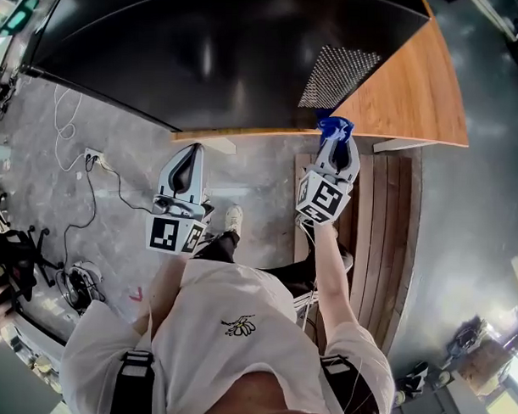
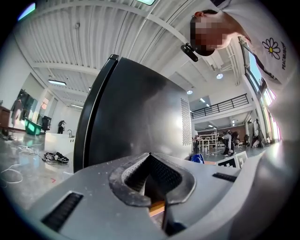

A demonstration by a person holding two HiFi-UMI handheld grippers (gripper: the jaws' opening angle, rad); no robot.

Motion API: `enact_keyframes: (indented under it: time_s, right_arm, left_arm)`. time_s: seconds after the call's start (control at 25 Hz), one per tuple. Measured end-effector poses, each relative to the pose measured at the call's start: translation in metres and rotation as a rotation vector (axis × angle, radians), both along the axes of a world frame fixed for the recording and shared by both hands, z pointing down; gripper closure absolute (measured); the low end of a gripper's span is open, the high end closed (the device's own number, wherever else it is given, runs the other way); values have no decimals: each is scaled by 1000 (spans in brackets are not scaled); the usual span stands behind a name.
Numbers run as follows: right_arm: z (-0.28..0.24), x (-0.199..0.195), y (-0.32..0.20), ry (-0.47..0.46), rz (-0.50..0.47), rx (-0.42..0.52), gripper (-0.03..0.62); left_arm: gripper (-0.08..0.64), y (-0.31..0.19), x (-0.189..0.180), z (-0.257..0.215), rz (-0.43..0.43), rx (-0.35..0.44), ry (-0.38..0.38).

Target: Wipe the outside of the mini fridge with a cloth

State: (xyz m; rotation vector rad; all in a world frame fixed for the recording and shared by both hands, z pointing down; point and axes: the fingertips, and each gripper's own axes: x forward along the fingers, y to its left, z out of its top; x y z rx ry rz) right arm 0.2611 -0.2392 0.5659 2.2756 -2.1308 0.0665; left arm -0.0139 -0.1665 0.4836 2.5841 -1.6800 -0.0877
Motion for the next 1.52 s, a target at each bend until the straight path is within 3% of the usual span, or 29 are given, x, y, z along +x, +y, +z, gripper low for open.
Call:
enact_keyframes:
  time_s: [0.16, 0.36, 0.56, 0.8, 1.12, 1.28, 1.52]
  right_arm:
    - [-14, -1, 20, -2, 37, 15, 531]
    - [-36, -51, 53, -33, -7, 33, 531]
    - [-38, -133, 62, -67, -132, 36, 531]
    - [0, -260, 56, -151, -369, -29, 531]
    - [35, -387, 35, -137, -557, -43, 531]
    - [39, -406, 27, -95, -562, -39, 531]
    - [43, -402, 21, 13, -590, 3, 531]
  left_arm:
    - [555, 8, -19, -5, 28, 3, 12]
    - [555, 10, -60, -8, 35, 18, 17]
    - [555, 6, -93, 4, -6, 12, 50]
    - [555, 15, -135, 22, -96, -10, 43]
    - [555, 38, -201, 42, -211, -60, 10]
    - [555, 42, -217, 51, -227, -87, 12]
    - [555, 23, -202, 48, -186, -63, 17]
